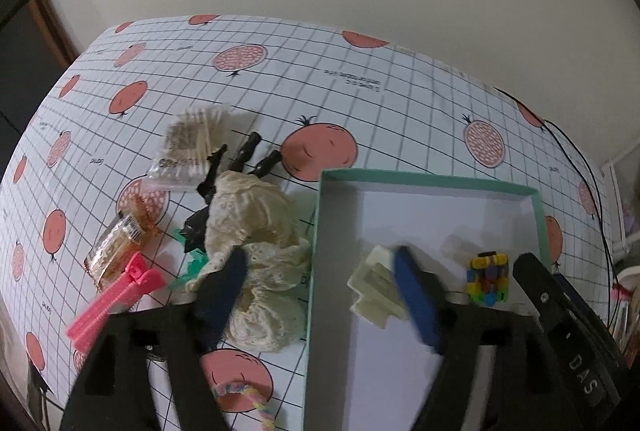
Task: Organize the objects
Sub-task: 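Open the right gripper over the tray while the left gripper releases the claw clip, then move both tools back toward the pink roller and beaded bracelet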
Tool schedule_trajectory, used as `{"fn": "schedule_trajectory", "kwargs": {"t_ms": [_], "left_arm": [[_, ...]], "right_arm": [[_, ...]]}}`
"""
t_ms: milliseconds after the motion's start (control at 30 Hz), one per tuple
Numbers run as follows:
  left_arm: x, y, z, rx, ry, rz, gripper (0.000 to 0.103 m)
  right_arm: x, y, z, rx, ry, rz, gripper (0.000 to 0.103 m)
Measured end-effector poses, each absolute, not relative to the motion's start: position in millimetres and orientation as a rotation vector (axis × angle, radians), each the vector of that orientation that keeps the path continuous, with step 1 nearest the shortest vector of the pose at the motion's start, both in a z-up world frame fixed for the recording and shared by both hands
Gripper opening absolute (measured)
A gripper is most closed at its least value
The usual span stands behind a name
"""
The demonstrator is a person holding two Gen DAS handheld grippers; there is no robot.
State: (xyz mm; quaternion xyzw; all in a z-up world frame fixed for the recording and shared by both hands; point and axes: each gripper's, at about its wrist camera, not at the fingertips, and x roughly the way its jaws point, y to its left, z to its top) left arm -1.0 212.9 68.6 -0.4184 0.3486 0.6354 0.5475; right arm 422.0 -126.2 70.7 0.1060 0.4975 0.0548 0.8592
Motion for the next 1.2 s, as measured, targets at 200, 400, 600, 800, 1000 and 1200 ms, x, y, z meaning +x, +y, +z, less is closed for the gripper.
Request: {"fn": "schedule_trajectory", "kwargs": {"t_ms": [200,400,600,800,1000,1200], "left_arm": [[-7,212,72,-0.966,0.812,1.522,0.09],[-12,213,72,-0.964,0.813,1.521,0.091],[-18,213,71,-0.964,0.827,1.522,0.101],[-27,212,79,-0.946,0.801,1.526,0.102],[-35,212,85,-0.95,0.754,1.493,0.102],[-45,211,98,-0.928,0.732,1.47,0.102]], "right_arm": [[422,-123,72,0.208,1.033,0.118,0.094],[422,-127,69,0.215,1.041,0.104,0.103],[422,-130,69,0.214,1.042,0.09,0.103],[422,-128,70,0.203,1.04,0.082,0.103],[421,-123,70,0.182,1.04,0.077,0.103],[420,-118,74,0.176,1.039,0.087,0.103]]}}
